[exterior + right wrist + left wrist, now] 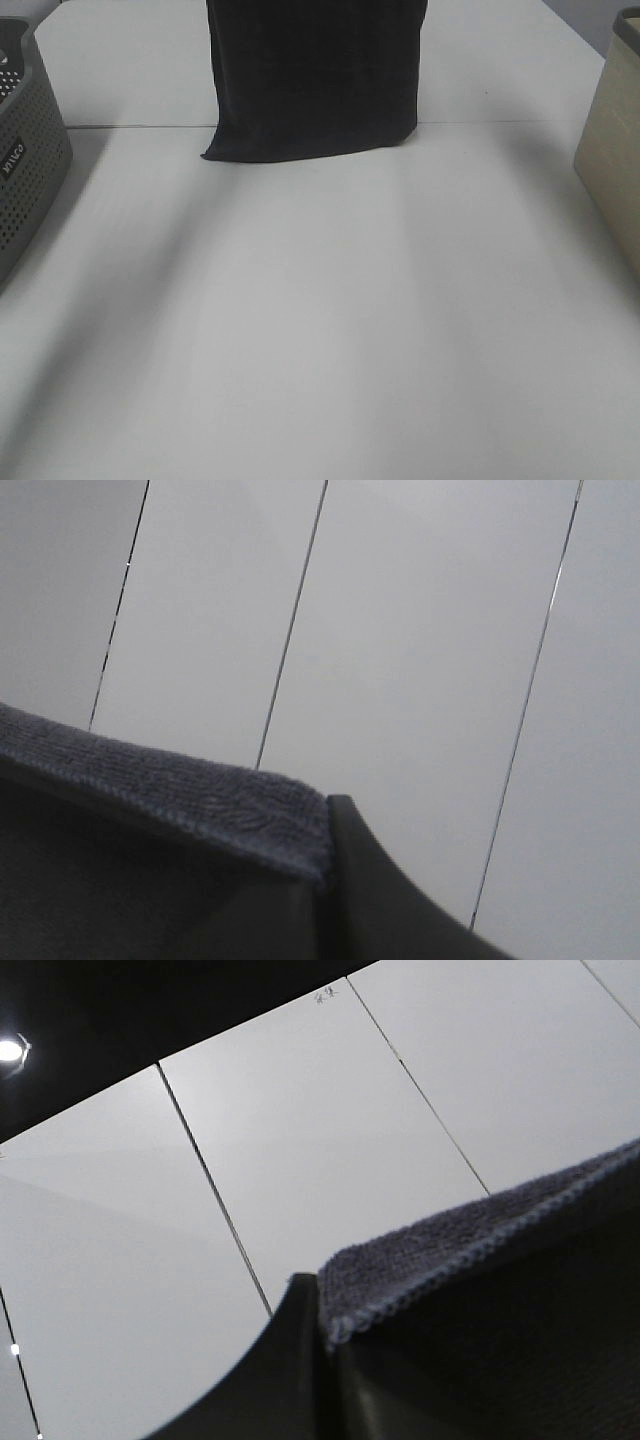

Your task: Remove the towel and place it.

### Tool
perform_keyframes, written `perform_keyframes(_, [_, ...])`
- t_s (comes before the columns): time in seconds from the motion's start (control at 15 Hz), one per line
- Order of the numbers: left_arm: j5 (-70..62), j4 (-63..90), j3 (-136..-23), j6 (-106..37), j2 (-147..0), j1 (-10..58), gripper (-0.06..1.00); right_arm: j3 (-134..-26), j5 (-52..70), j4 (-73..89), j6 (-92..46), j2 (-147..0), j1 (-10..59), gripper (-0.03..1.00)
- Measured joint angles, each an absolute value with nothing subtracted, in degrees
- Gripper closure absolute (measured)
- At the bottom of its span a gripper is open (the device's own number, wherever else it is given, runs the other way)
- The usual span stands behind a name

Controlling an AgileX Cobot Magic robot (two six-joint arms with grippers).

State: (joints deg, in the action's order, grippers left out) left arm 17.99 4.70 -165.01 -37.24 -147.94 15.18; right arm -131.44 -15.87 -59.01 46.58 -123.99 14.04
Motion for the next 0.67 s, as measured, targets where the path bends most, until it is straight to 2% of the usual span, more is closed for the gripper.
perform_keyframes(0.27, [13.3, -1.8, -165.0, -29.5, -147.9, 15.1, 0.94, -131.4, -15.3, -58.5, 46.6, -124.2, 13.9, 0.96])
perform_keyframes(0.33, [8.4, -2.9, -165.0, -27.6, -147.9, 15.1, 0.94, -130.7, -14.3, -58.5, 46.6, -124.2, 13.9, 0.96])
perform_keyframes(0.67, [1.0, -3.0, -165.0, -27.3, -147.9, 15.1, 0.94, -124.0, -13.4, -58.4, 46.7, -124.2, 13.9, 0.96])
